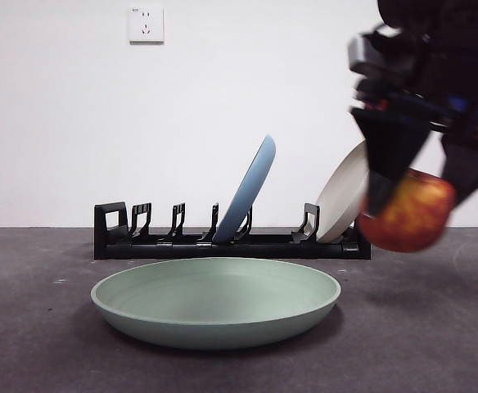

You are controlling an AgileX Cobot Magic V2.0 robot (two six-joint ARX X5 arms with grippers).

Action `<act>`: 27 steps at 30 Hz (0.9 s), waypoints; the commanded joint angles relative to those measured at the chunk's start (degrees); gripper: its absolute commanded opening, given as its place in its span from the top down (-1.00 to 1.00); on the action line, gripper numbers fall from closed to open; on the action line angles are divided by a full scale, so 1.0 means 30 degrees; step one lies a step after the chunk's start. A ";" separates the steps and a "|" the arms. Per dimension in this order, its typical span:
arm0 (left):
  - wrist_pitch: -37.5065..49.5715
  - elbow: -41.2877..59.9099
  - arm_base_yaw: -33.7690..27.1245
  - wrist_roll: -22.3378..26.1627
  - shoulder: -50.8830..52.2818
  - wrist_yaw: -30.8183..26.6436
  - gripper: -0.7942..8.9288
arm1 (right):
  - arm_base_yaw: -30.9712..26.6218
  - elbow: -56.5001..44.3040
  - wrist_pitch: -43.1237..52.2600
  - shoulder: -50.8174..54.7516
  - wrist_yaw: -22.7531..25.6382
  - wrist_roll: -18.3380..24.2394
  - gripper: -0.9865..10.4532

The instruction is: Take the green plate from the plate rack,put the plate on the table,take the apple from the table,put the apple in the plate

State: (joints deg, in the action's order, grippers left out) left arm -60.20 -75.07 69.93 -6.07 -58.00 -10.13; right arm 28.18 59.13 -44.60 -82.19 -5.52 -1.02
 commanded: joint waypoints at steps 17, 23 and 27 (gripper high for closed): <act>-0.0539 -0.0036 0.0036 -0.0051 0.0015 0.0015 0.32 | 0.6258 -0.0007 0.5690 -0.3927 0.1581 -0.2506 0.86; -0.0539 -0.0036 0.0036 -0.0051 0.0015 0.0022 0.32 | 0.6805 -0.0007 0.5697 -0.5085 0.1887 -0.2477 0.86; -0.0546 -0.0036 0.0036 -0.0058 0.0007 0.0022 0.32 | 0.6921 -0.0007 0.5719 -0.5253 0.1880 -0.2339 0.45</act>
State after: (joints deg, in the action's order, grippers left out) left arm -61.91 -75.07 69.93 -6.07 -58.00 -10.11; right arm 48.64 59.61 -27.29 -96.36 0.45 -7.97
